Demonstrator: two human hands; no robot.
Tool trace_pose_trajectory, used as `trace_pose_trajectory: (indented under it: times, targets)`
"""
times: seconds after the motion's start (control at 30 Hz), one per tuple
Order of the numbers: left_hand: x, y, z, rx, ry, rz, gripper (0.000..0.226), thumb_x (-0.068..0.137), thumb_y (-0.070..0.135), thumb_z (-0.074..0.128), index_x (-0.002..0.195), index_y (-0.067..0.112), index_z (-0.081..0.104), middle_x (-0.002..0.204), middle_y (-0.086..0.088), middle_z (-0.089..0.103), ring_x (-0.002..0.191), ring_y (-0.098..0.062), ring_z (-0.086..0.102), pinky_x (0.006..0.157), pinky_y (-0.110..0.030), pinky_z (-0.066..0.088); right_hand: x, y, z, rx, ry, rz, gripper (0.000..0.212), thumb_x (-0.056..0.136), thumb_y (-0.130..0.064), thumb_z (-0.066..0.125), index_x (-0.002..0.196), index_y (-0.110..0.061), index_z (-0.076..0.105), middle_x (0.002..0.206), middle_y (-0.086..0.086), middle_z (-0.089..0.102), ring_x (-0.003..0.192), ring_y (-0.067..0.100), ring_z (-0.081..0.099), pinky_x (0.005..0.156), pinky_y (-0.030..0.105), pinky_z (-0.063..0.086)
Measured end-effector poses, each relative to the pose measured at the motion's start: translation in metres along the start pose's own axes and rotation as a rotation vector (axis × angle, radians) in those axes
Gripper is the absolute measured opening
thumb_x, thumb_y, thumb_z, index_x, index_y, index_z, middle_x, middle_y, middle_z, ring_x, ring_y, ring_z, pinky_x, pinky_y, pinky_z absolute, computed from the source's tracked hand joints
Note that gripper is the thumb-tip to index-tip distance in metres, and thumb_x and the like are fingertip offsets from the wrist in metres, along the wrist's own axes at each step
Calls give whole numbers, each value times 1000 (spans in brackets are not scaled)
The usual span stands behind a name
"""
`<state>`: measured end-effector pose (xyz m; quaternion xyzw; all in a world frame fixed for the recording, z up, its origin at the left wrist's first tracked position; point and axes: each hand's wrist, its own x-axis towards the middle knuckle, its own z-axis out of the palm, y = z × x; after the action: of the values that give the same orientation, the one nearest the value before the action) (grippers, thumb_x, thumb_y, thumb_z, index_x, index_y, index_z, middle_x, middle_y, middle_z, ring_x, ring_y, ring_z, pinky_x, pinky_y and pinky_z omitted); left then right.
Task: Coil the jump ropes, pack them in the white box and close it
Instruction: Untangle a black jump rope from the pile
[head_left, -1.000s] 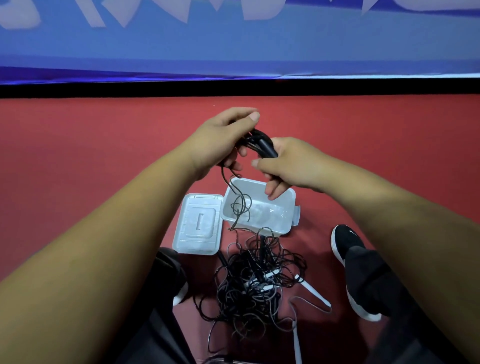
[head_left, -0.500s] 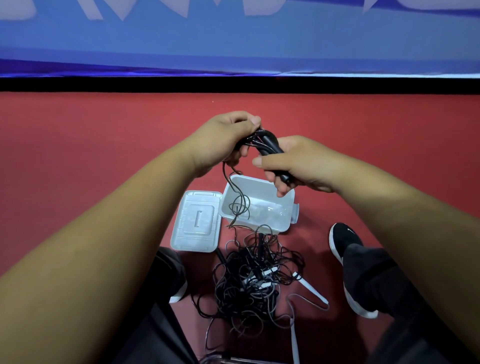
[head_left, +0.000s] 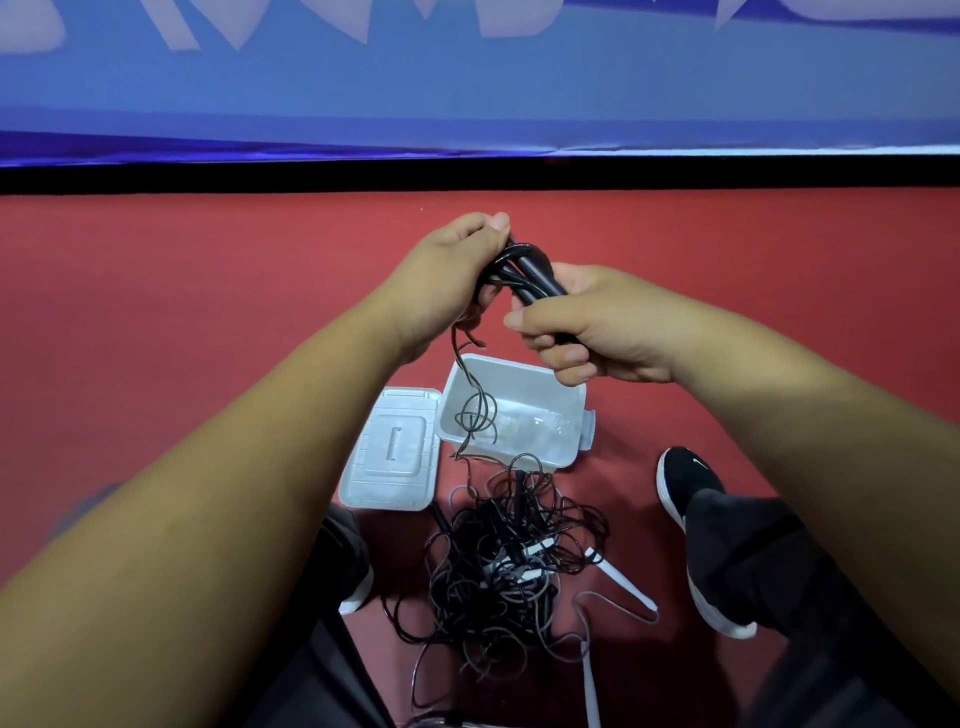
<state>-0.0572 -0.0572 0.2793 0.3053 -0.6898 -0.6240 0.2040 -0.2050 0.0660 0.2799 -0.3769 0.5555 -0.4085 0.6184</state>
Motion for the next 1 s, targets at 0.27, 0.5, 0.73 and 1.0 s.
trace_pose_trajectory:
  times: [0.27, 0.5, 0.73, 1.0]
  targets:
    - [1, 1, -3, 79, 21, 67, 30, 111, 41, 46, 96, 16, 54, 63, -7, 43, 51, -17, 30, 52, -32, 24, 1, 0, -4, 73, -13, 33, 20, 100, -14, 71, 99, -20, 52, 79, 3, 47, 58, 10, 35, 43, 18, 27]
    - [2, -1, -4, 51, 20, 79, 30, 110, 42, 46, 99, 16, 56, 65, -5, 43, 54, -16, 32, 52, -31, 26, -4, -7, -4, 67, -51, 60, 17, 103, -16, 67, 110, -20, 52, 81, 1, 51, 58, 6, 35, 39, 14, 23]
    - [4, -3, -4, 4, 39, 62, 27, 110, 43, 46, 99, 20, 57, 65, -2, 45, 54, -16, 33, 51, -27, 27, 1, -6, -4, 35, 27, 32, 20, 102, -14, 66, 121, -15, 61, 82, 0, 55, 56, 7, 36, 41, 18, 27]
    - [5, -1, -14, 102, -29, 41, 27, 110, 39, 50, 96, 18, 61, 68, -4, 45, 55, -16, 33, 54, -29, 27, 0, -2, -6, -2, 55, 53, 30, 102, -8, 66, 131, 0, 63, 82, 2, 54, 61, 7, 43, 41, 17, 32]
